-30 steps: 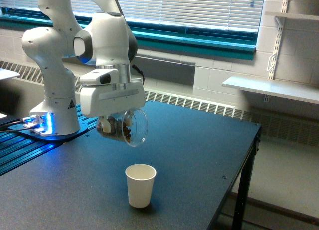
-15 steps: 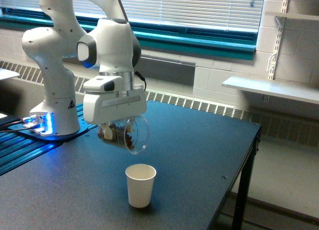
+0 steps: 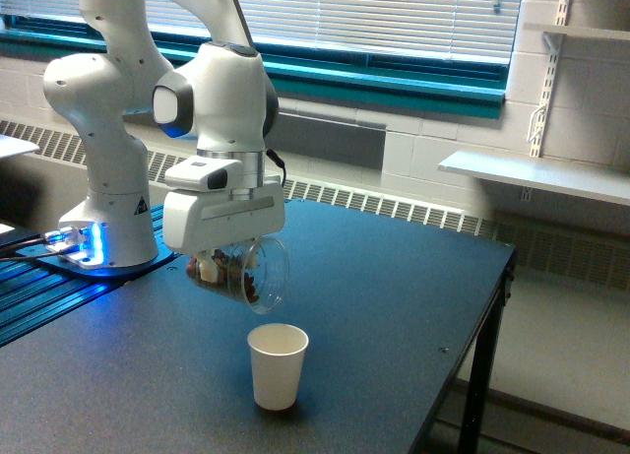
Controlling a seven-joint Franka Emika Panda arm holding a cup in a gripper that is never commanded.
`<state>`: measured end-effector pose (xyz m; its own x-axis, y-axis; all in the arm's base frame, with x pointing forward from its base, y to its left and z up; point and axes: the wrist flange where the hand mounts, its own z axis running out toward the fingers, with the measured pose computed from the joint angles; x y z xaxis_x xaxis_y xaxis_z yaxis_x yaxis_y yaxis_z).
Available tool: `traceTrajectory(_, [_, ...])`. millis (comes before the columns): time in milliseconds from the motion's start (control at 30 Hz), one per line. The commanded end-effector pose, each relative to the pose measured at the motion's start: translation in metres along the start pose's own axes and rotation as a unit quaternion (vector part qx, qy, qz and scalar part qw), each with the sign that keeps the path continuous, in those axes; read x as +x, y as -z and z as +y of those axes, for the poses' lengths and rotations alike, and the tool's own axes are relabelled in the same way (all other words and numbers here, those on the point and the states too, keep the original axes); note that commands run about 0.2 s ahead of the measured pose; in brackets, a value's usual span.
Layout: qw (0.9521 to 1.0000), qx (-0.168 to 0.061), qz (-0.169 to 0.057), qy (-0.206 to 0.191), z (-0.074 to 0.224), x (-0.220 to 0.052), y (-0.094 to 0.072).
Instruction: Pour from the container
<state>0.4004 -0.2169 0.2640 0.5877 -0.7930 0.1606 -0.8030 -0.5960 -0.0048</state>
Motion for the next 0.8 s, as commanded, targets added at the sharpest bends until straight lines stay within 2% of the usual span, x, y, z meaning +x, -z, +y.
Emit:
traceTrajectory(33, [0.9999, -0.009, -0.001, 0.007, 0.003, 0.008, 0.002])
traceTrajectory(800, [0.9985, -0.036, -0.016, 0.040, -0.014, 0.012, -0.003])
